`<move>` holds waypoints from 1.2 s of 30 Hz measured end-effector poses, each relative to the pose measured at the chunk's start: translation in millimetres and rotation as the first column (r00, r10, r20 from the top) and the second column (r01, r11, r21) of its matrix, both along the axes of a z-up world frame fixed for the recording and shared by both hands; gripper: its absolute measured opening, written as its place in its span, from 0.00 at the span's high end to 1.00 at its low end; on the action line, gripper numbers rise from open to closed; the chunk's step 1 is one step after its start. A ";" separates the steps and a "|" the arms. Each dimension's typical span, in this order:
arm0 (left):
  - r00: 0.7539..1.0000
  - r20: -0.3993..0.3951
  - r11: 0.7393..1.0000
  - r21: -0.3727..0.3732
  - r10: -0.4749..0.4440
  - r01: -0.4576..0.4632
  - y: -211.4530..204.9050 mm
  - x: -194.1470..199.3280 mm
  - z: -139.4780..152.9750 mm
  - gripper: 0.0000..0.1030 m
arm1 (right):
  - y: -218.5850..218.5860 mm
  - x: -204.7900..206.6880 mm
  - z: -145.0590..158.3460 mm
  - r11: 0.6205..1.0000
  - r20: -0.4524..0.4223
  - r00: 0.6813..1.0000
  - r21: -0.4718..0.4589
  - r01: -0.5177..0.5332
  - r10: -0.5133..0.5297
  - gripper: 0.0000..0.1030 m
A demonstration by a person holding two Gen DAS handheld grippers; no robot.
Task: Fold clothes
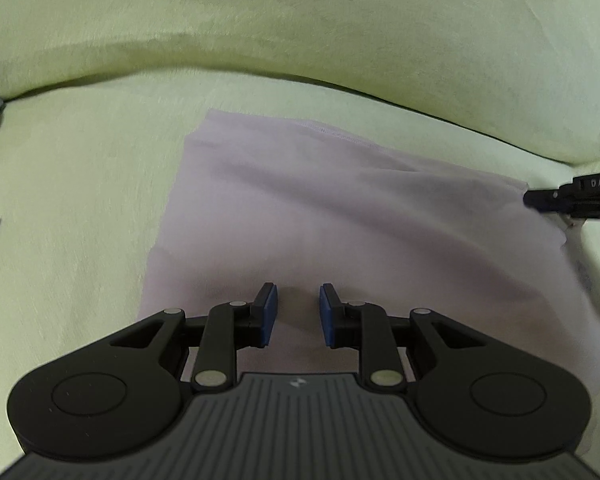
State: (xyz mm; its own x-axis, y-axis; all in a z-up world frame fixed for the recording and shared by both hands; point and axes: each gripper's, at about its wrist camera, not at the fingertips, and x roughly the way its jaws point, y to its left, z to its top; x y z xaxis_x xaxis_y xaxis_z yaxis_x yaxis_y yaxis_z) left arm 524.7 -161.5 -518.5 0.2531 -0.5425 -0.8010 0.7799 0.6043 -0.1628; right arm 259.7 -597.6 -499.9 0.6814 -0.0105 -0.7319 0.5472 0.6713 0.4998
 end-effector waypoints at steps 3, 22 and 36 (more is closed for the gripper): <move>1.000 0.003 1.000 -0.010 0.000 0.000 -3.6 3.0 2.1 0.73 | -14.2 2.7 2.9 0.999 0.037 0.998 -0.001 0.047 -0.047 0.84; 1.000 -0.008 1.000 -0.008 0.014 -0.015 -0.3 6.4 -3.0 0.73 | -22.5 5.1 -5.0 0.993 0.141 0.985 0.066 0.094 -0.103 0.81; 1.000 0.005 1.000 -0.005 0.003 -0.003 -4.4 5.4 -6.1 0.68 | -32.2 7.1 -18.2 0.969 0.157 0.977 0.220 0.110 -0.146 0.73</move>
State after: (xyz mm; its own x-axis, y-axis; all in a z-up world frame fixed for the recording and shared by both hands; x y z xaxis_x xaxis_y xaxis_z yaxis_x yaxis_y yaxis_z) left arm 530.0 -165.9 -524.6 0.2590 -0.5457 -0.7969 0.7788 0.6060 -0.1619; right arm 266.7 -629.8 -518.1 0.7994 0.0348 -0.5998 0.5160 0.4717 0.7151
